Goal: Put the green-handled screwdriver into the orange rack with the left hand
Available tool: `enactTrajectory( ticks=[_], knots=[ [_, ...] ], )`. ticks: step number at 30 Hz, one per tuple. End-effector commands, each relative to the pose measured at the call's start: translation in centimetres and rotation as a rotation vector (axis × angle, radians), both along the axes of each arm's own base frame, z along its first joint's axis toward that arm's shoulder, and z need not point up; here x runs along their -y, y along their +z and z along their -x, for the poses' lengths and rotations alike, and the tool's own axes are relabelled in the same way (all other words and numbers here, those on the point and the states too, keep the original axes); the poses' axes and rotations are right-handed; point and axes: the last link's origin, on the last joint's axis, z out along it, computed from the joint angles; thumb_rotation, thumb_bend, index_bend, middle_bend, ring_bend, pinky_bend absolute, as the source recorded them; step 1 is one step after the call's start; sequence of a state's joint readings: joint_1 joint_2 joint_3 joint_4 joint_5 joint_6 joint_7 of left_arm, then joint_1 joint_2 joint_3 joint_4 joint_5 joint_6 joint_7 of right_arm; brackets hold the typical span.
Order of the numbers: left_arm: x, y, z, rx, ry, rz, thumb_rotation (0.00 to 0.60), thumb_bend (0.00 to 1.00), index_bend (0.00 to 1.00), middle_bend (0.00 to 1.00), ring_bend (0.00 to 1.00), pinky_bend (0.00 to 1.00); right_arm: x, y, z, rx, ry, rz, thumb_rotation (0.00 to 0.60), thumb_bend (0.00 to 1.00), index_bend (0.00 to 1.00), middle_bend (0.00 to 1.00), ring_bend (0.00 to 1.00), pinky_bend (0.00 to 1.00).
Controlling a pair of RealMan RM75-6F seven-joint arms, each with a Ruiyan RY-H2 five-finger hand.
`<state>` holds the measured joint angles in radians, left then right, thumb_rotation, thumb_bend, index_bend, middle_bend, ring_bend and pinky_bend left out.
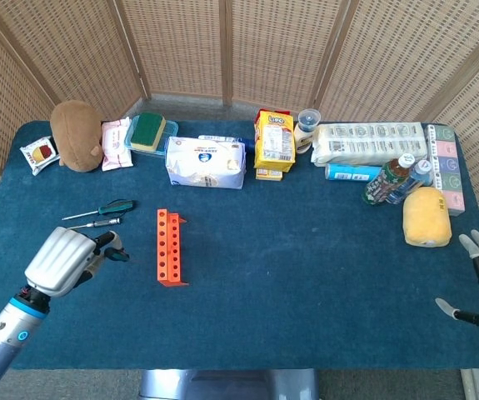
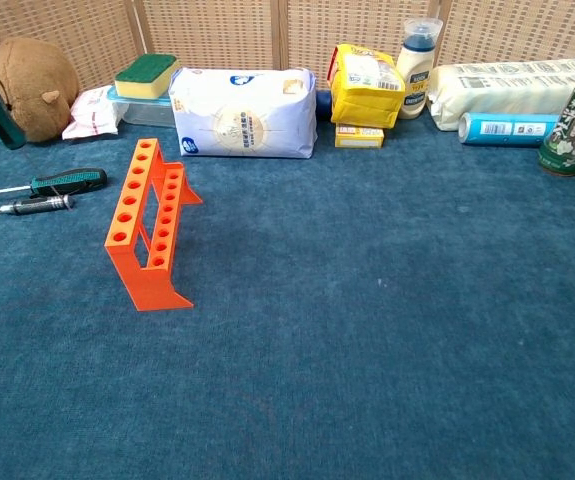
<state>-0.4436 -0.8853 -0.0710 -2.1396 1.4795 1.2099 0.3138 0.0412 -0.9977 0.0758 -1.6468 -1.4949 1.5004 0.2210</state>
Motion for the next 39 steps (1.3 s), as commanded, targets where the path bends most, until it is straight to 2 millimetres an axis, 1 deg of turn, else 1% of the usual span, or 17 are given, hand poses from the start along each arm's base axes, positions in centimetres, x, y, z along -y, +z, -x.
enactTrajectory(
  ticks=[1,5,13,39],
  knots=[
    [0.2,0.2,-1.4,0.004,-0.03,0.003,0.6,0.48,0.61,1.0,1.0,0.98,0.0,0.1,0.0,0.0,-0.001,0.001,0.6,0.01,0.06,0.0,0.0,0.0],
    [0.4,-0.2,-2.2,0.012,-0.043,0.013,0.6,0.48,0.61,1.0,1.0,0.98,0.0,0.1,0.0,0.003,0.0,-0.001,0.6,0.01,0.06,0.0,0.0,0.0],
    [0.5,-1.0,-3.0,0.0,-0.049,0.03,0.6,0.48,0.6,1.0,1.0,0.98,0.0,0.3,0.1,0.011,0.0,0.007,0.6,0.01,0.06,0.0,0.0,0.0],
    [0.6,-2.2,-3.1,-0.009,-0.031,0.074,0.6,0.48,0.6,1.0,1.0,0.98,0.1,0.4,0.0,0.017,0.004,0.013,0.6,0.01,0.05,0.0,0.0,0.0]
  ],
)
